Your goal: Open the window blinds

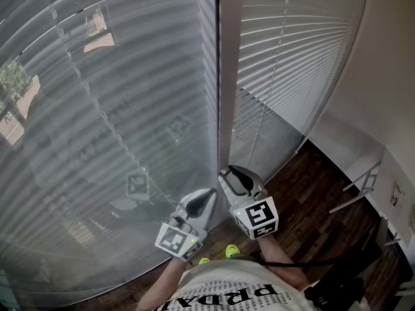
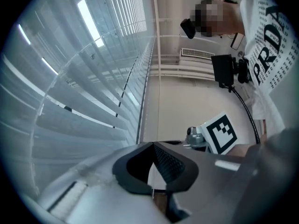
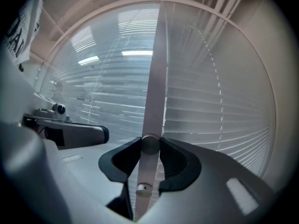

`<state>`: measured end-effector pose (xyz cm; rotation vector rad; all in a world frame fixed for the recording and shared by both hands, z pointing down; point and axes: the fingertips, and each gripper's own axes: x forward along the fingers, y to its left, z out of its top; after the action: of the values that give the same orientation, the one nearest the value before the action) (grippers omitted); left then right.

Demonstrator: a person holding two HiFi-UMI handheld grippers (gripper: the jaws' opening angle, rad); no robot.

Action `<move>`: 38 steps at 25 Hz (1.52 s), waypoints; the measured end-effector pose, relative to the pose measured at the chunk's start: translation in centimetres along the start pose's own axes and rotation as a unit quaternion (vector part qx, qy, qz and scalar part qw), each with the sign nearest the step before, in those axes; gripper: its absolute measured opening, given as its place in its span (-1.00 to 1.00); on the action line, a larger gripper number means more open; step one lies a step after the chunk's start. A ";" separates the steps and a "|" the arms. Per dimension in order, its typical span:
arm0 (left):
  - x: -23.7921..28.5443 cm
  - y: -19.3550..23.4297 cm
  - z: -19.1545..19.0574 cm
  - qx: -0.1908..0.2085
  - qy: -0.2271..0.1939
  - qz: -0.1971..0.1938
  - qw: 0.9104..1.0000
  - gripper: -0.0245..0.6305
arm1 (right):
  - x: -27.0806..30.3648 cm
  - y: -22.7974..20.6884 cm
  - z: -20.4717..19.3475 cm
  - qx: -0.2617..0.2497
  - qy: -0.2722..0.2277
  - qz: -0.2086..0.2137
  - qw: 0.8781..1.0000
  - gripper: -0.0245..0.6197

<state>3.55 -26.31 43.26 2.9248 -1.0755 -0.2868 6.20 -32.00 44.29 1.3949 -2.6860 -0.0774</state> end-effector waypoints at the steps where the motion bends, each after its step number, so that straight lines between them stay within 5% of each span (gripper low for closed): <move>1: 0.0 0.0 0.0 0.000 -0.001 -0.001 1.000 -0.94 | 0.0 0.1 0.0 -0.015 0.004 0.003 1.000 -0.52; 6: 0.3 0.0 0.2 -0.006 -0.005 0.001 1.000 -0.94 | -0.3 0.5 -0.2 -0.158 0.035 0.010 0.987 -0.51; 11: 0.5 -0.2 0.2 -0.008 -0.008 -0.002 1.000 -0.94 | -0.2 0.7 -0.7 -0.302 0.063 0.004 0.951 -0.49; 15: 0.4 -0.2 -0.3 -0.001 0.003 -0.003 1.000 -0.94 | -0.1 1.3 -0.3 -0.362 0.058 0.001 0.930 -0.50; 23: 0.2 -0.2 -0.5 0.002 0.004 -0.002 1.000 -0.94 | -0.1 1.6 -0.3 -0.385 0.050 -0.007 0.921 -0.54; 38: 0.1 -0.1 -0.4 0.003 0.005 0.003 1.000 -0.94 | -0.1 1.3 -0.1 -0.326 0.043 -0.004 0.944 -0.52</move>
<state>3.76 -26.35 43.63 2.9242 -1.0846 -0.2685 5.20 -31.19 44.52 1.1504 -2.2523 -0.8032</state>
